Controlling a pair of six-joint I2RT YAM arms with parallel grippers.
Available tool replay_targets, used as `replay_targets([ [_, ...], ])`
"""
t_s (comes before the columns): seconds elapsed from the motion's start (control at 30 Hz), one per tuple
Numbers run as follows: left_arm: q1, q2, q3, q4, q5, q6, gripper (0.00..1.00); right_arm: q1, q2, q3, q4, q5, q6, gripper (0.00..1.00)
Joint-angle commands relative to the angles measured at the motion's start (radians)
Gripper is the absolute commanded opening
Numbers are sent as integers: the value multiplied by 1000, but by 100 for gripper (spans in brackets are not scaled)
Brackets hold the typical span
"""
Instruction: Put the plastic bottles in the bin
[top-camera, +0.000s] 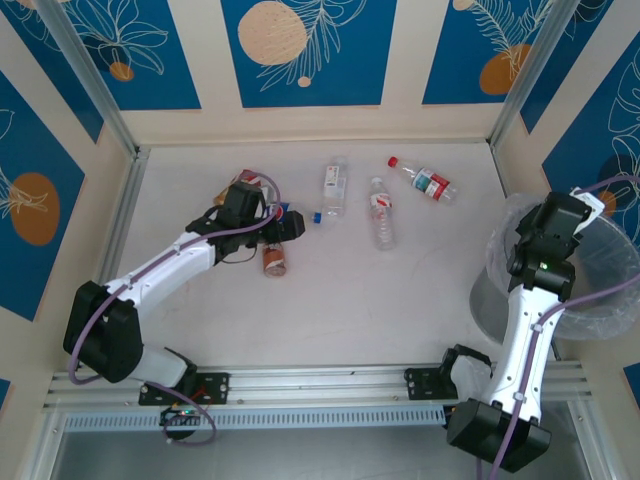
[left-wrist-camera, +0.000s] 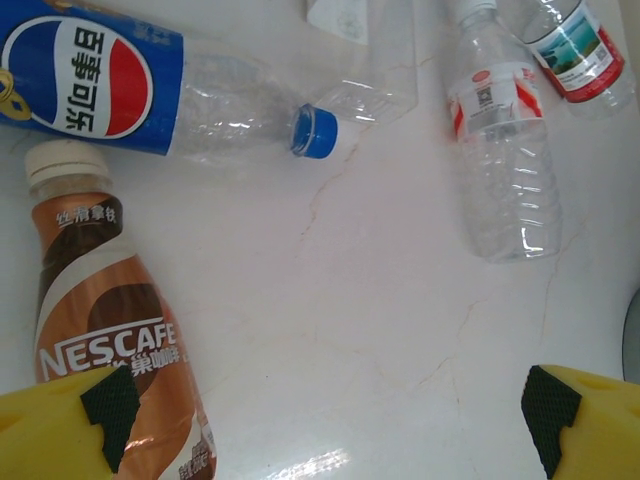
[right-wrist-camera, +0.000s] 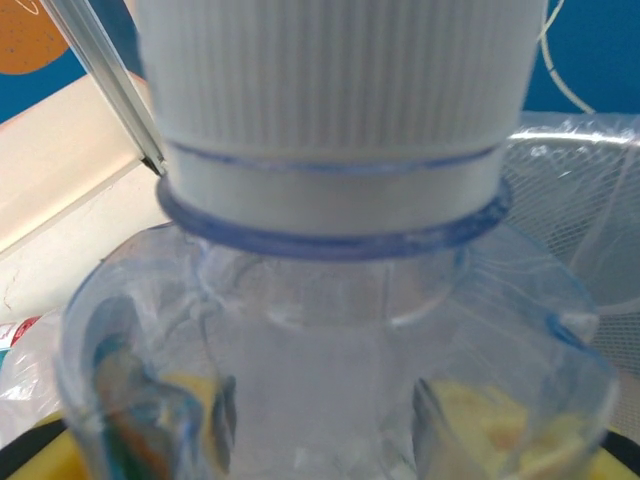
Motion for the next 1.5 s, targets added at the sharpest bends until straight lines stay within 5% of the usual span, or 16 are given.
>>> replay_targets([
  [0.0, -3, 10, 21, -40, -29, -24, 100, -5, 23, -22, 56, 2, 43, 52],
  [0.63, -3, 62, 73, -128, -111, -42, 99, -5, -22, 8, -13, -5, 60, 99],
  [0.97, -4, 94, 53, -203, -237, -16, 100, 94, -47, 76, -54, -115, 85, 100],
  [1.47, -8, 161, 3, -188, -201, -19, 100, 480, -42, 133, -2, -376, 92, 100],
])
